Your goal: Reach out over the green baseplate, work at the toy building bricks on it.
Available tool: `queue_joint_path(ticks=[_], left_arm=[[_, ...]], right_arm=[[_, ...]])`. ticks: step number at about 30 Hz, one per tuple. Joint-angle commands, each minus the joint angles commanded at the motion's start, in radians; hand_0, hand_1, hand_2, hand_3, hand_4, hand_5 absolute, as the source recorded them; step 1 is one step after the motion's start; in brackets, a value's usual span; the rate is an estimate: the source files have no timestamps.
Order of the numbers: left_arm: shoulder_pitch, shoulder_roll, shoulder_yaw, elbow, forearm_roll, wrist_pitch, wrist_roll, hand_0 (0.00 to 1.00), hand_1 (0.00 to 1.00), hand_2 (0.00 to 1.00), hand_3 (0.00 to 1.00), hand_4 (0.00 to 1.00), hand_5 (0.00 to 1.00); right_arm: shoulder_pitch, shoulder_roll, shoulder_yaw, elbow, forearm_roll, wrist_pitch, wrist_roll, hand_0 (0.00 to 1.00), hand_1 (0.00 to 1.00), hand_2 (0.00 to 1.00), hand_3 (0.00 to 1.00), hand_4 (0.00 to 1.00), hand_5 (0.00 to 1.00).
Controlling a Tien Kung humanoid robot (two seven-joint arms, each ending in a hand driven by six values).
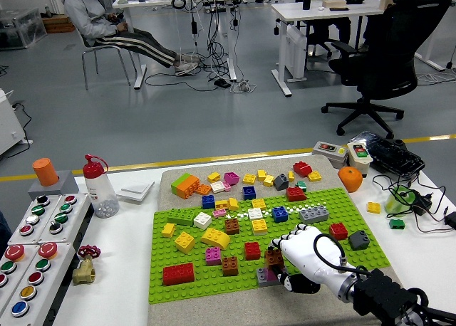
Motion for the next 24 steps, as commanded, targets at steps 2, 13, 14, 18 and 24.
queue_joint_path(ticks=[2,13,14,18,24], left_arm=[[0.0,0.0,0.001,0.0,0.0,-0.001,0.0,0.657,0.62,0.624,0.422,0.355,0.998],[-0.005,-0.001,0.002,0.0,-0.003,-0.001,-0.001,0.657,0.621,0.624,0.422,0.355,0.998],[-0.006,-0.001,0.002,0.0,-0.003,-0.001,-0.001,0.657,0.621,0.624,0.422,0.355,0.998],[-0.01,0.0,0.004,0.001,-0.005,-0.001,-0.002,0.657,0.621,0.624,0.422,0.355,0.998],[-0.013,0.0,0.003,0.001,-0.005,0.0,-0.002,0.657,0.621,0.624,0.422,0.355,0.998]], right_arm=[[-0.002,0.001,0.001,-0.002,0.0,-0.001,0.0,0.749,0.641,0.639,0.564,0.39,0.343],[-0.002,0.002,-0.002,-0.006,0.0,-0.003,0.001,0.749,0.641,0.638,0.564,0.39,0.342],[-0.001,0.002,-0.002,-0.007,0.0,-0.003,0.001,0.749,0.641,0.638,0.564,0.39,0.342],[0.0,0.001,-0.002,-0.012,0.001,-0.002,0.001,0.749,0.641,0.638,0.565,0.39,0.343],[0.003,0.001,-0.003,-0.018,0.002,-0.003,0.002,0.749,0.641,0.638,0.565,0.389,0.341]])
